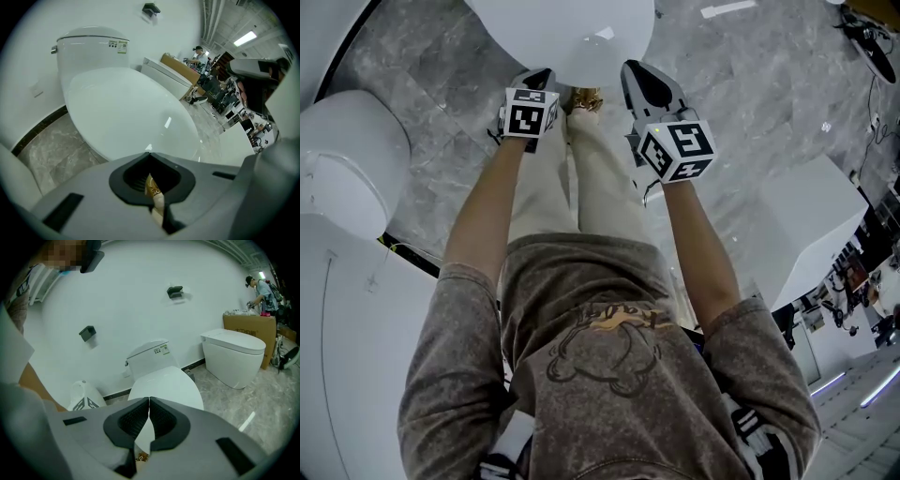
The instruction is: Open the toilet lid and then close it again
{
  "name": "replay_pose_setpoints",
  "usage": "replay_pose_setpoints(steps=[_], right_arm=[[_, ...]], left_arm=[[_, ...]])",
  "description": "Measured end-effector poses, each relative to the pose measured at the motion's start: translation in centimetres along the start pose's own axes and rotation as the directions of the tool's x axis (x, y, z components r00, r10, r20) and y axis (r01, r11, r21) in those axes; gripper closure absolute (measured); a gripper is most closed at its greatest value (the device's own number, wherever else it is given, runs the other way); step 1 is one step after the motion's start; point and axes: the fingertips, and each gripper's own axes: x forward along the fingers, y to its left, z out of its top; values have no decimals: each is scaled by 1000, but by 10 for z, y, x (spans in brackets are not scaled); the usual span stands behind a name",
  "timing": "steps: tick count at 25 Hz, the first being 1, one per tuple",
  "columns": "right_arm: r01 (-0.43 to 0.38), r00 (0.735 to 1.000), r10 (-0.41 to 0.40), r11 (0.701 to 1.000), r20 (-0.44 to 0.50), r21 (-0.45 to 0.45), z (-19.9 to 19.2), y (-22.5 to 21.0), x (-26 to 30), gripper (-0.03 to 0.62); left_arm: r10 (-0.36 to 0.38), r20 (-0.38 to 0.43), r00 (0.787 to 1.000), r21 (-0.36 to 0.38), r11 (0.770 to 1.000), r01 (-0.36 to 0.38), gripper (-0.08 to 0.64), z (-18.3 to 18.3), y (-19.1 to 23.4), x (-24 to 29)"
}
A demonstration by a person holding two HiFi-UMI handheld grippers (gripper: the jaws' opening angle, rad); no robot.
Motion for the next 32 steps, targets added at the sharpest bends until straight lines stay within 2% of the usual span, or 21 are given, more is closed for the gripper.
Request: replay_pose_setpoints(steps=[6, 11, 14, 18, 23, 27, 32], right_arm=[[-4, 1000, 4, 1000, -3, -4, -3, -4, -5, 563], [-5, 1000, 5, 1000, 0, -22, 3, 0, -11, 563], [-12, 1000, 13, 999, 14, -34, 20, 6, -27, 563], [-21, 999, 23, 999, 42, -48, 54, 16, -56, 563], [-62, 991, 69, 996, 117, -65, 113, 50, -84, 563], [-114, 973, 135, 987, 187, -117, 166, 84, -102, 564], [-156, 951, 200, 969, 237, -189, 212, 131, -130, 563]], left_arm=[[32, -28, 999, 33, 999, -32, 551, -8, 3, 11], [-7, -36, 999, -76, 997, 5, 551, -2, 3, 2], [-25, 41, 999, -109, 994, 29, 551, 25, -10, -28], [-25, 146, 989, -88, 995, 38, 551, 76, -39, -90], [-17, 280, 960, -44, 999, 31, 551, 148, -58, -187], [-14, 379, 925, -6, 1000, 17, 551, 199, -63, -270], [-32, 472, 881, -1, 999, 37, 551, 227, -73, -365]])
